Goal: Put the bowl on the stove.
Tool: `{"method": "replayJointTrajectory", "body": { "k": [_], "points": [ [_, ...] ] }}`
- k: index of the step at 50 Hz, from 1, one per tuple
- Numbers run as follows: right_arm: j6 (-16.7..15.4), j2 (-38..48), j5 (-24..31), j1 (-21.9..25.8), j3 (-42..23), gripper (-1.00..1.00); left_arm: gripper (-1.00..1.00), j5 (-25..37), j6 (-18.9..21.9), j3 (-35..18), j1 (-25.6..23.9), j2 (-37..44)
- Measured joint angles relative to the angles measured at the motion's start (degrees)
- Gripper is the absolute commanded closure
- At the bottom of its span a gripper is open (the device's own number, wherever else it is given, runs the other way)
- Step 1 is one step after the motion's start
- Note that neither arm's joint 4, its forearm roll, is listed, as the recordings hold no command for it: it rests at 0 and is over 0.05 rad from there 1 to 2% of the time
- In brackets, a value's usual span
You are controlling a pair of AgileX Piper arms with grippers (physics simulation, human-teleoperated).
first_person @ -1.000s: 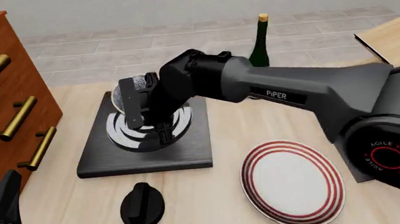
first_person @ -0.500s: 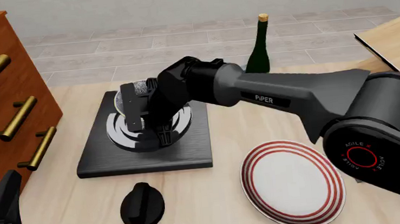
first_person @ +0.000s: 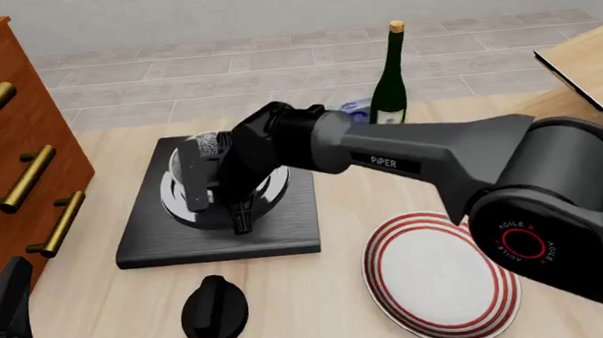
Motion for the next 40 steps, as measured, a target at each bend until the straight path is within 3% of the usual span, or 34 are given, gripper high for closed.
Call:
{"method": "replayJointTrajectory", "body": {
  "k": [28, 29, 40],
  "points": [
    [1.6, 0.7, -0.3, 0.5, -0.6, 1.0, -1.0, 0.0, 0.0, 0.0, 0.0, 0.0],
    [1.6, 0.7, -0.4, 0.5, -0.6, -1.0, -1.0, 0.0, 0.0, 0.0, 0.0, 0.0],
    [1.5, 1.3, -1.1, 0.6, -0.4, -1.0, -1.0, 0.0, 0.0, 0.0, 0.0, 0.0]
  ]
}}
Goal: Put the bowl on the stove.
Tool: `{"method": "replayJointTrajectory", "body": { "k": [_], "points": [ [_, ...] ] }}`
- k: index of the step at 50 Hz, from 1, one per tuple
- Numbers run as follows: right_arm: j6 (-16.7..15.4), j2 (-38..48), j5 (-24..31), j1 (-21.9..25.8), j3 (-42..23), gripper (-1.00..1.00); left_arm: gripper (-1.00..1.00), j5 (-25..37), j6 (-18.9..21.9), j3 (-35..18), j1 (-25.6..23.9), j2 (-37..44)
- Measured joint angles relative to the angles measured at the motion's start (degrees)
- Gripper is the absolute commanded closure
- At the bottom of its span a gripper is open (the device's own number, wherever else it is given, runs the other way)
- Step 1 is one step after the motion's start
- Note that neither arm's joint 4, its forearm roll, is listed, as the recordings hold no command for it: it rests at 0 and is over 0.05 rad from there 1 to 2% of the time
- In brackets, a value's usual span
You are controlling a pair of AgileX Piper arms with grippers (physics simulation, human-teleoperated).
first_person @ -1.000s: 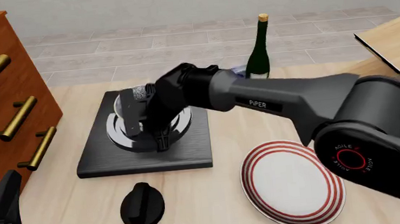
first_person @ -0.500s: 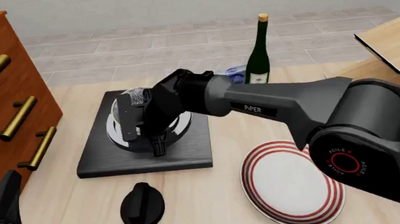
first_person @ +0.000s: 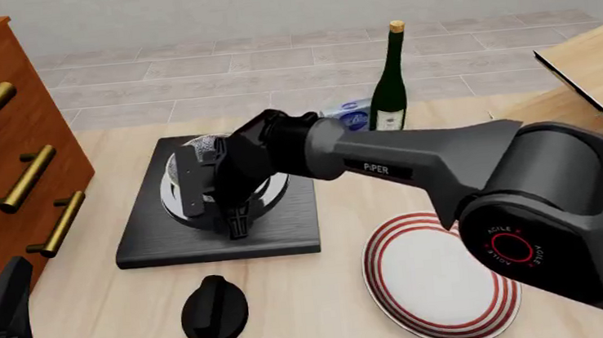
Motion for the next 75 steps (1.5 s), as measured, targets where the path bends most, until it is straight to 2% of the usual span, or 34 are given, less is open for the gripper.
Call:
{"method": "replayJointTrajectory", "body": {
  "k": [18, 54, 75],
  "points": [
    [-0.5, -0.4, -0.8, 0.1, 1.0, -1.0, -1.0, 0.0, 0.0, 0.0, 0.0, 0.0],
    [-2.3, -11.1, -0.1, 1.8, 8.6, -1.0, -1.0, 0.0, 0.0, 0.0, 0.0, 0.0],
    [-2.2, -19.9, -2.2, 4.7, 17.1, -1.0, -1.0, 0.0, 0.0, 0.0, 0.0, 0.0]
  ]
}}
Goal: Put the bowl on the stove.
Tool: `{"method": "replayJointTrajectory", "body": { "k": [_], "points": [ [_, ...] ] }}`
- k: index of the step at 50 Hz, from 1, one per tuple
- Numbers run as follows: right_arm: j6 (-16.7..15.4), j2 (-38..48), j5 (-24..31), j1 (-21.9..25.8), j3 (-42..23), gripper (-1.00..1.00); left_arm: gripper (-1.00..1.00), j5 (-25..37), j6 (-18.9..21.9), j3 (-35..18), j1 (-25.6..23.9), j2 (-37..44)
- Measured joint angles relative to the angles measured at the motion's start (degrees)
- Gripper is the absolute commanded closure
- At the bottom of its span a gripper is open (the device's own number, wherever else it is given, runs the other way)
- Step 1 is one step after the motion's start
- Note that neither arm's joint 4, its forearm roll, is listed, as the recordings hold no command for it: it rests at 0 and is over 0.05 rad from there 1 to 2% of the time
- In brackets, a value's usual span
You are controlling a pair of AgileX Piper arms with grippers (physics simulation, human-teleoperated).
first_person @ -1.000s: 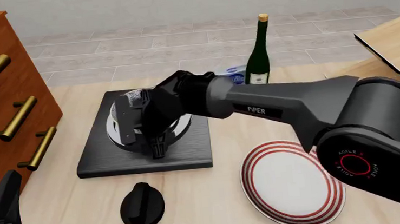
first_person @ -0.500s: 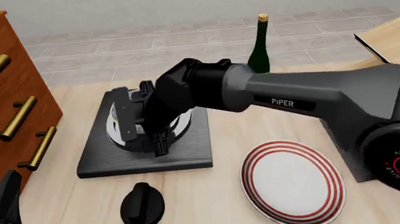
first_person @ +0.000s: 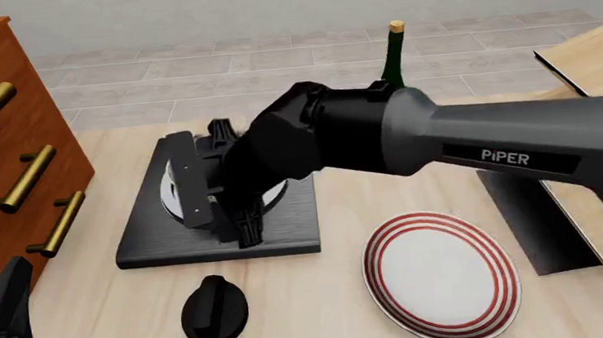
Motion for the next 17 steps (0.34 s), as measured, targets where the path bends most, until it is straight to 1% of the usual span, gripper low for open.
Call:
{"method": "replayJointTrajectory", "body": {
  "k": [17],
  "points": [
    [1.2, -9.9, -4.1, 3.5, 9.3, -1.0, -1.0, 0.0, 0.0, 0.0, 0.0, 0.0]
  ]
}}
